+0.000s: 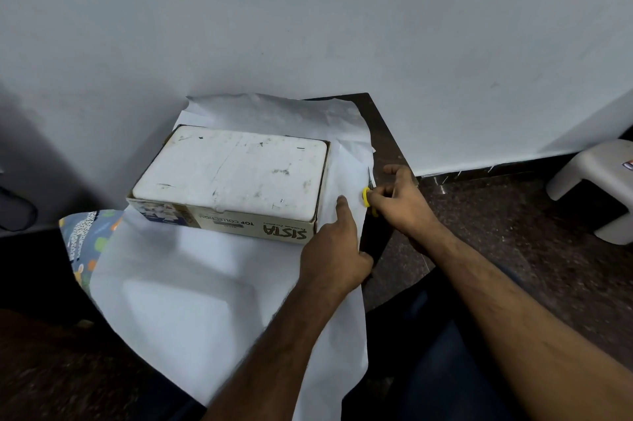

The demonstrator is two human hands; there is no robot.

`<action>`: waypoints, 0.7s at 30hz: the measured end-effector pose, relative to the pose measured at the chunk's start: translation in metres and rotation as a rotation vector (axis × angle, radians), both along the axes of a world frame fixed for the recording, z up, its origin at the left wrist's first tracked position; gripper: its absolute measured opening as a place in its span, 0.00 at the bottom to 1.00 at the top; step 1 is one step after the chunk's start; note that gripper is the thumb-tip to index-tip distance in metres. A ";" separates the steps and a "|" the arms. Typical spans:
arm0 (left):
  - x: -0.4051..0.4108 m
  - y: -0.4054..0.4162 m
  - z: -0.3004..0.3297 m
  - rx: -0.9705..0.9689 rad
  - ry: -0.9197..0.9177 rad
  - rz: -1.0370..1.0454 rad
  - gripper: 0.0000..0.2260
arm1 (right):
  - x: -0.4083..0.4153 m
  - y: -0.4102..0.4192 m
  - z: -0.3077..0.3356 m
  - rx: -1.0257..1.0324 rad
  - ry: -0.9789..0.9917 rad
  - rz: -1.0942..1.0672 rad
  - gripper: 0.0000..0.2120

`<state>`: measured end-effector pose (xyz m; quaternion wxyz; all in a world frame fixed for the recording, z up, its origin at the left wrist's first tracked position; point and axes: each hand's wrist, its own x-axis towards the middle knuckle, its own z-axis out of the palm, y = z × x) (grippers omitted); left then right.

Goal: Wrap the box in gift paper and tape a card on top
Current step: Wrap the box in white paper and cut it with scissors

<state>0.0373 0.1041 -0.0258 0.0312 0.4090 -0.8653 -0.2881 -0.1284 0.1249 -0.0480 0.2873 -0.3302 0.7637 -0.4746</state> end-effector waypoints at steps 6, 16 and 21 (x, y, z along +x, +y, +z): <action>0.002 0.000 0.003 0.001 -0.020 -0.008 0.44 | 0.002 0.002 0.003 -0.001 -0.011 -0.006 0.29; 0.008 -0.004 0.006 0.025 -0.034 -0.024 0.43 | 0.003 0.003 0.003 0.015 0.054 -0.027 0.28; 0.012 -0.009 0.006 0.029 -0.027 -0.016 0.41 | 0.004 0.005 -0.001 0.018 0.105 -0.011 0.27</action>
